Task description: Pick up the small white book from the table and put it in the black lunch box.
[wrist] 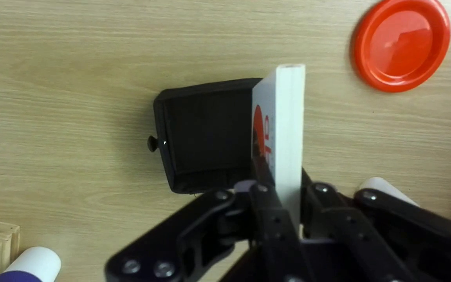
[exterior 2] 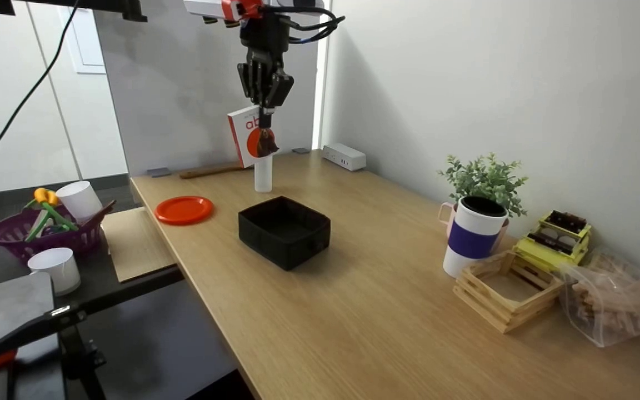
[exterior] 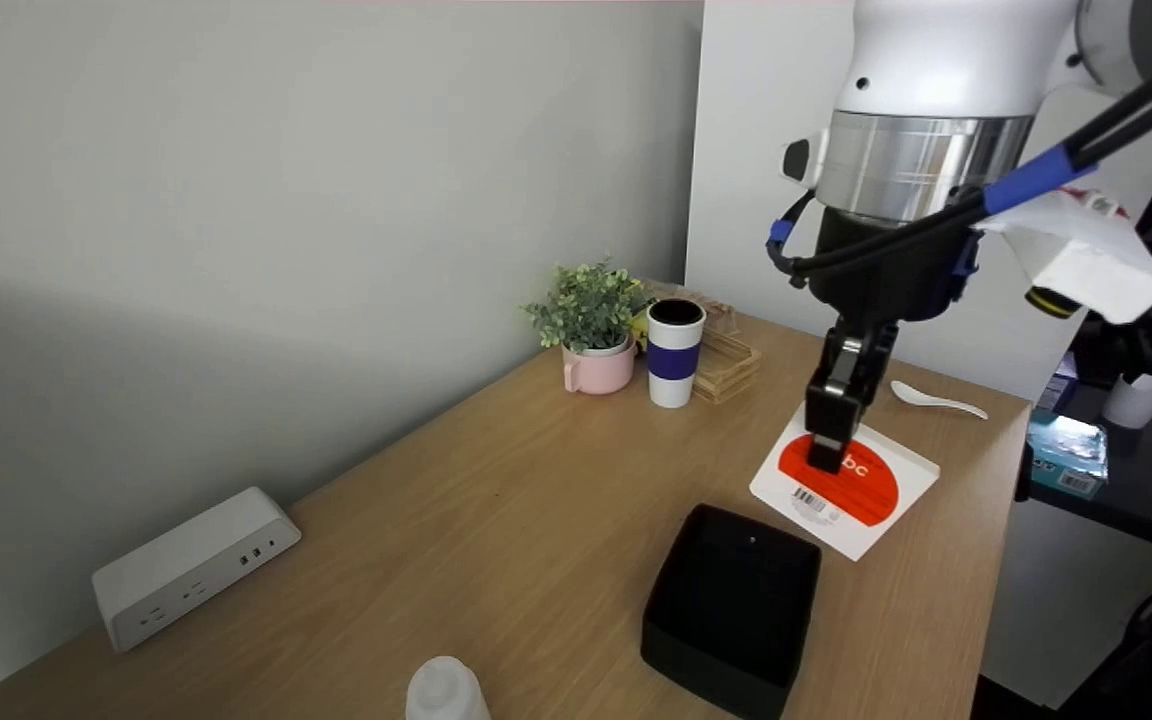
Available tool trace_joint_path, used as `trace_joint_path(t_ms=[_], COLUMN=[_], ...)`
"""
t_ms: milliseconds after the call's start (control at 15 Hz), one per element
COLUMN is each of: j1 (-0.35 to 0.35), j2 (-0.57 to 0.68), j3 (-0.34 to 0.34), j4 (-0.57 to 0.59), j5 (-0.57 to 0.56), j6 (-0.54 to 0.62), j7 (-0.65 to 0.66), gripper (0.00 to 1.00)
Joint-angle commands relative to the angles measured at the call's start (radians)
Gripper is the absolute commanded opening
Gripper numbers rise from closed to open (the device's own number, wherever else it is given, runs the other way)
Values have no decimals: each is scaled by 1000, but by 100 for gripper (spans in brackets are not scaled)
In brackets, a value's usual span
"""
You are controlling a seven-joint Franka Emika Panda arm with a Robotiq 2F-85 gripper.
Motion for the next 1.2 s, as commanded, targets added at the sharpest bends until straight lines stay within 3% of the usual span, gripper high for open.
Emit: trace_joint_path(t_ms=[0, 533, 1133], j1=[-23, -62, -112], j2=[70, 184, 309], j3=[-5, -2, -4], j4=[80, 162, 243], j5=[18, 92, 161], j6=[-17, 18, -10], j7=[-65, -201, -254], gripper=[4, 4, 4])
